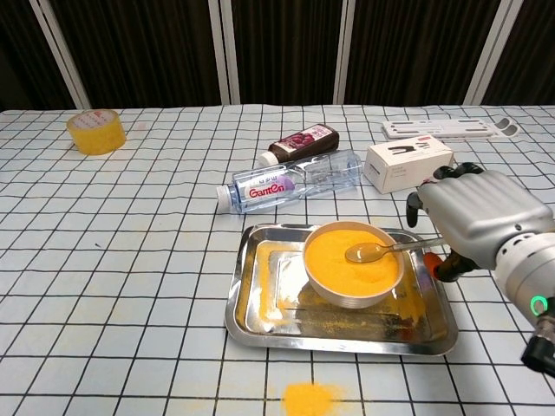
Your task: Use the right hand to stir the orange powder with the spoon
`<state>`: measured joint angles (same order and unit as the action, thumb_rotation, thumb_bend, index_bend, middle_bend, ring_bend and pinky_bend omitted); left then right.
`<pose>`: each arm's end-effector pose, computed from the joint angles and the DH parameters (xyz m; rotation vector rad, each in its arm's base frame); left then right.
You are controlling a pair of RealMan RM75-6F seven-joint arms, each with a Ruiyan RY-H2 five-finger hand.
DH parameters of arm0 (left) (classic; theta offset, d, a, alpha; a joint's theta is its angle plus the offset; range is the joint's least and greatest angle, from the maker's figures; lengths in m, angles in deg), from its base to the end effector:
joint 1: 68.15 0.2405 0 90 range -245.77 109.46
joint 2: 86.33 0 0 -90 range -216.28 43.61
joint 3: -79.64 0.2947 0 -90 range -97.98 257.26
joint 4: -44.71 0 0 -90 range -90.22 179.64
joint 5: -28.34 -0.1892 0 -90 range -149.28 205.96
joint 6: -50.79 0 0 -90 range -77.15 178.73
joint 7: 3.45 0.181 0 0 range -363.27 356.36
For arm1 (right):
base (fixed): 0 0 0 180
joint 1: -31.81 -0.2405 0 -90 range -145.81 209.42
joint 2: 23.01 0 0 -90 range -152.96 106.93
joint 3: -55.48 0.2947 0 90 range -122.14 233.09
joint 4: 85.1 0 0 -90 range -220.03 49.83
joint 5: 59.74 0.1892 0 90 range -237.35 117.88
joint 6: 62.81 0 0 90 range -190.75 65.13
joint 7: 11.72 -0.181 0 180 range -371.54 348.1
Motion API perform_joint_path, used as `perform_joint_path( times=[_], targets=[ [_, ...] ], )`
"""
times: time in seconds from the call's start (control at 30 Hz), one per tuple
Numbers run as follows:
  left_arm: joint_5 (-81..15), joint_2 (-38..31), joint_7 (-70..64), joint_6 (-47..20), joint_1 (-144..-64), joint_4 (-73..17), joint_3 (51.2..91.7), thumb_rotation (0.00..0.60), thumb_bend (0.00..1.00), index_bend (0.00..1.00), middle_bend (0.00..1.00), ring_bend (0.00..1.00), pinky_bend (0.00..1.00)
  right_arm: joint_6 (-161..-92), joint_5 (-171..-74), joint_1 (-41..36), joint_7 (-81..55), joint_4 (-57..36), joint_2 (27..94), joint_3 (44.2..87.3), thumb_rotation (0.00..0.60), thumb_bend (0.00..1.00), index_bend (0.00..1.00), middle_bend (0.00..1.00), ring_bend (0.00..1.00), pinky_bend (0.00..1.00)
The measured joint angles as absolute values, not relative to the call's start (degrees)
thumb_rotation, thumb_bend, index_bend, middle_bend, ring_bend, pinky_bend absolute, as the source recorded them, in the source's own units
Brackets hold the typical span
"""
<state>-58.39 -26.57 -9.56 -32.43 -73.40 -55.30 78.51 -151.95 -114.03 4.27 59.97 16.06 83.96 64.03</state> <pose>-0.3170 0.2134 0.1980 -1.3805 -1.0689 -1.0014 -0.1770 -0.2912 -0.0415 1.5899 -0.7814 0.5155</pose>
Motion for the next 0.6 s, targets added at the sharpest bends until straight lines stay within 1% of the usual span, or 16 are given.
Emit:
perform_joint_path(
  times=[0.37, 0.6],
  targets=[
    [-58.43, -26.54, -9.45, -32.43, -73.42, -55.34, 78.58, 0.6, 0.0, 0.0, 0.0, 0.0, 0.0, -152.89, -114.66, 4.48, 60.74, 18.27, 82.98, 62.43, 0.6, 0.48, 0.39, 0.22, 0.0, 0.0],
    [-58.26, -26.55, -9.38, -32.3, -73.46, -55.36, 78.56, 0.6, 0.0, 0.0, 0.0, 0.0, 0.0, -153.45, -114.43, 4.7, 61.56, 19.4, 82.4, 61.74, 0.6, 0.48, 0.39, 0.22, 0.0, 0.0]
  ],
)
